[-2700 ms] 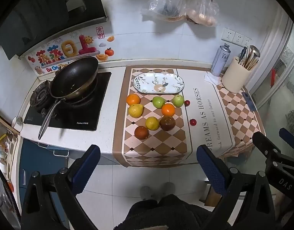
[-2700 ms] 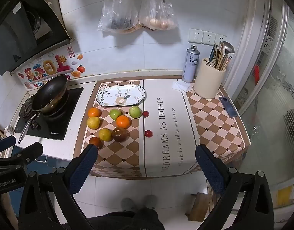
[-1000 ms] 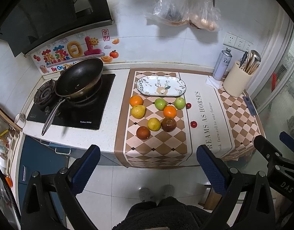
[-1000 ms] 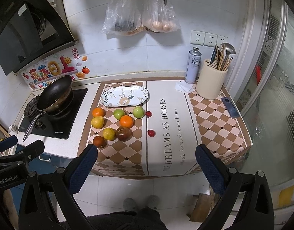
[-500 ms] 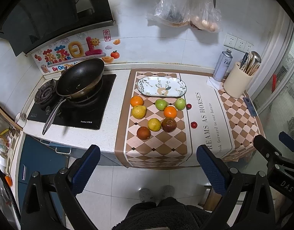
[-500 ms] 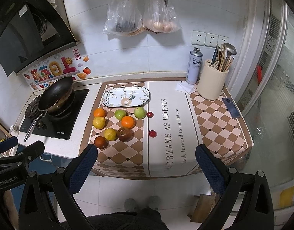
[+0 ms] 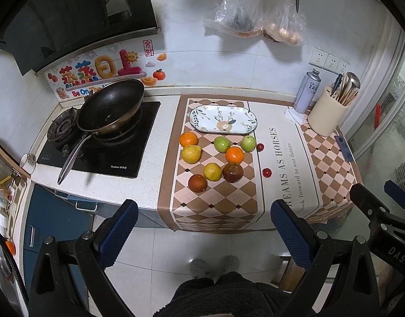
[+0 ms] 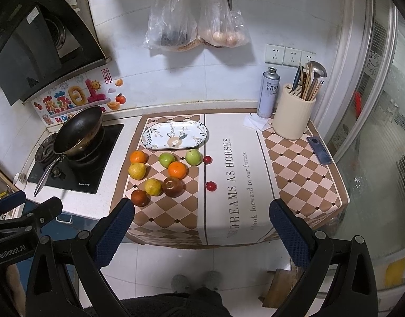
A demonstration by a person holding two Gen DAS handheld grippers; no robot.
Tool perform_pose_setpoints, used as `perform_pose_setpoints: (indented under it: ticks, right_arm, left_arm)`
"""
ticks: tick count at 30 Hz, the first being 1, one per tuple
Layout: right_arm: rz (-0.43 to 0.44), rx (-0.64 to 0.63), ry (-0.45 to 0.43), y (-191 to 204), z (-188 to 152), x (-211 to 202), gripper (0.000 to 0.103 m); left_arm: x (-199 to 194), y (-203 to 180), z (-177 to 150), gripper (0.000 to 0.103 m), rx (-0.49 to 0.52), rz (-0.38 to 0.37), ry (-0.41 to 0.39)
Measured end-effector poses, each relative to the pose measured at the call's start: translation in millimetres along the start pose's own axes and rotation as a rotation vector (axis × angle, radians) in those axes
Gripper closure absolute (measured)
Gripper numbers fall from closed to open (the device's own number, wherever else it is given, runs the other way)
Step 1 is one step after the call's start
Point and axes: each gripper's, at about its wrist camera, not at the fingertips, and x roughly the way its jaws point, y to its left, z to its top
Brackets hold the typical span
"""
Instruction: Organize fruits
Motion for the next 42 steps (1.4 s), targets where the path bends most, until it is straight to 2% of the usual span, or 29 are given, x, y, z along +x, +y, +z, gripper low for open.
perform_pose_setpoints:
  ticks: [9, 13, 18, 22, 24, 28, 35, 40, 42]
  right_arm:
    - [0.006, 0.04, -0.019, 3, 3, 5, 0.0]
    - [0.025, 0.098, -0.066, -1, 3, 15, 0.0]
    - [0.008, 0.106, -0.041, 7, 1, 54, 0.0]
    - [0.021, 0.12, 0.027, 10, -1, 100, 0.0]
    - [0.026, 0.118, 0.077, 11, 0, 128, 0.0]
    - [0.039, 0.102, 0.153, 15, 0, 182, 0.0]
    - [0.145, 0.11, 0.376, 27, 2, 326, 0.001]
    - [0.244, 0.213, 0.55, 32, -3, 424, 0.009]
    - [0.276, 0.258, 0.605, 35, -6, 449, 0.014]
  left_arm:
    - [2, 12, 4, 0.0, -0.013, 0.002, -0.007]
    - [10, 17, 8, 0.0, -0.005, 0.055, -0.078]
    - [39, 31, 16, 0.0, 0.026, 0.142, -0.149]
    - [75, 49, 19, 0.0, 0.013, 0.188, -0.143]
    - [99, 59, 24, 0.0, -0.006, 0.206, -0.1]
    - [147, 75, 35, 0.0, -0.068, 0.193, 0.011]
    - [232, 82, 62, 0.0, -0.101, 0.238, 0.175]
    - [310, 82, 85, 0.0, -0.13, 0.174, 0.353]
    - [339, 83, 91, 0.002, -0.15, 0.138, 0.421]
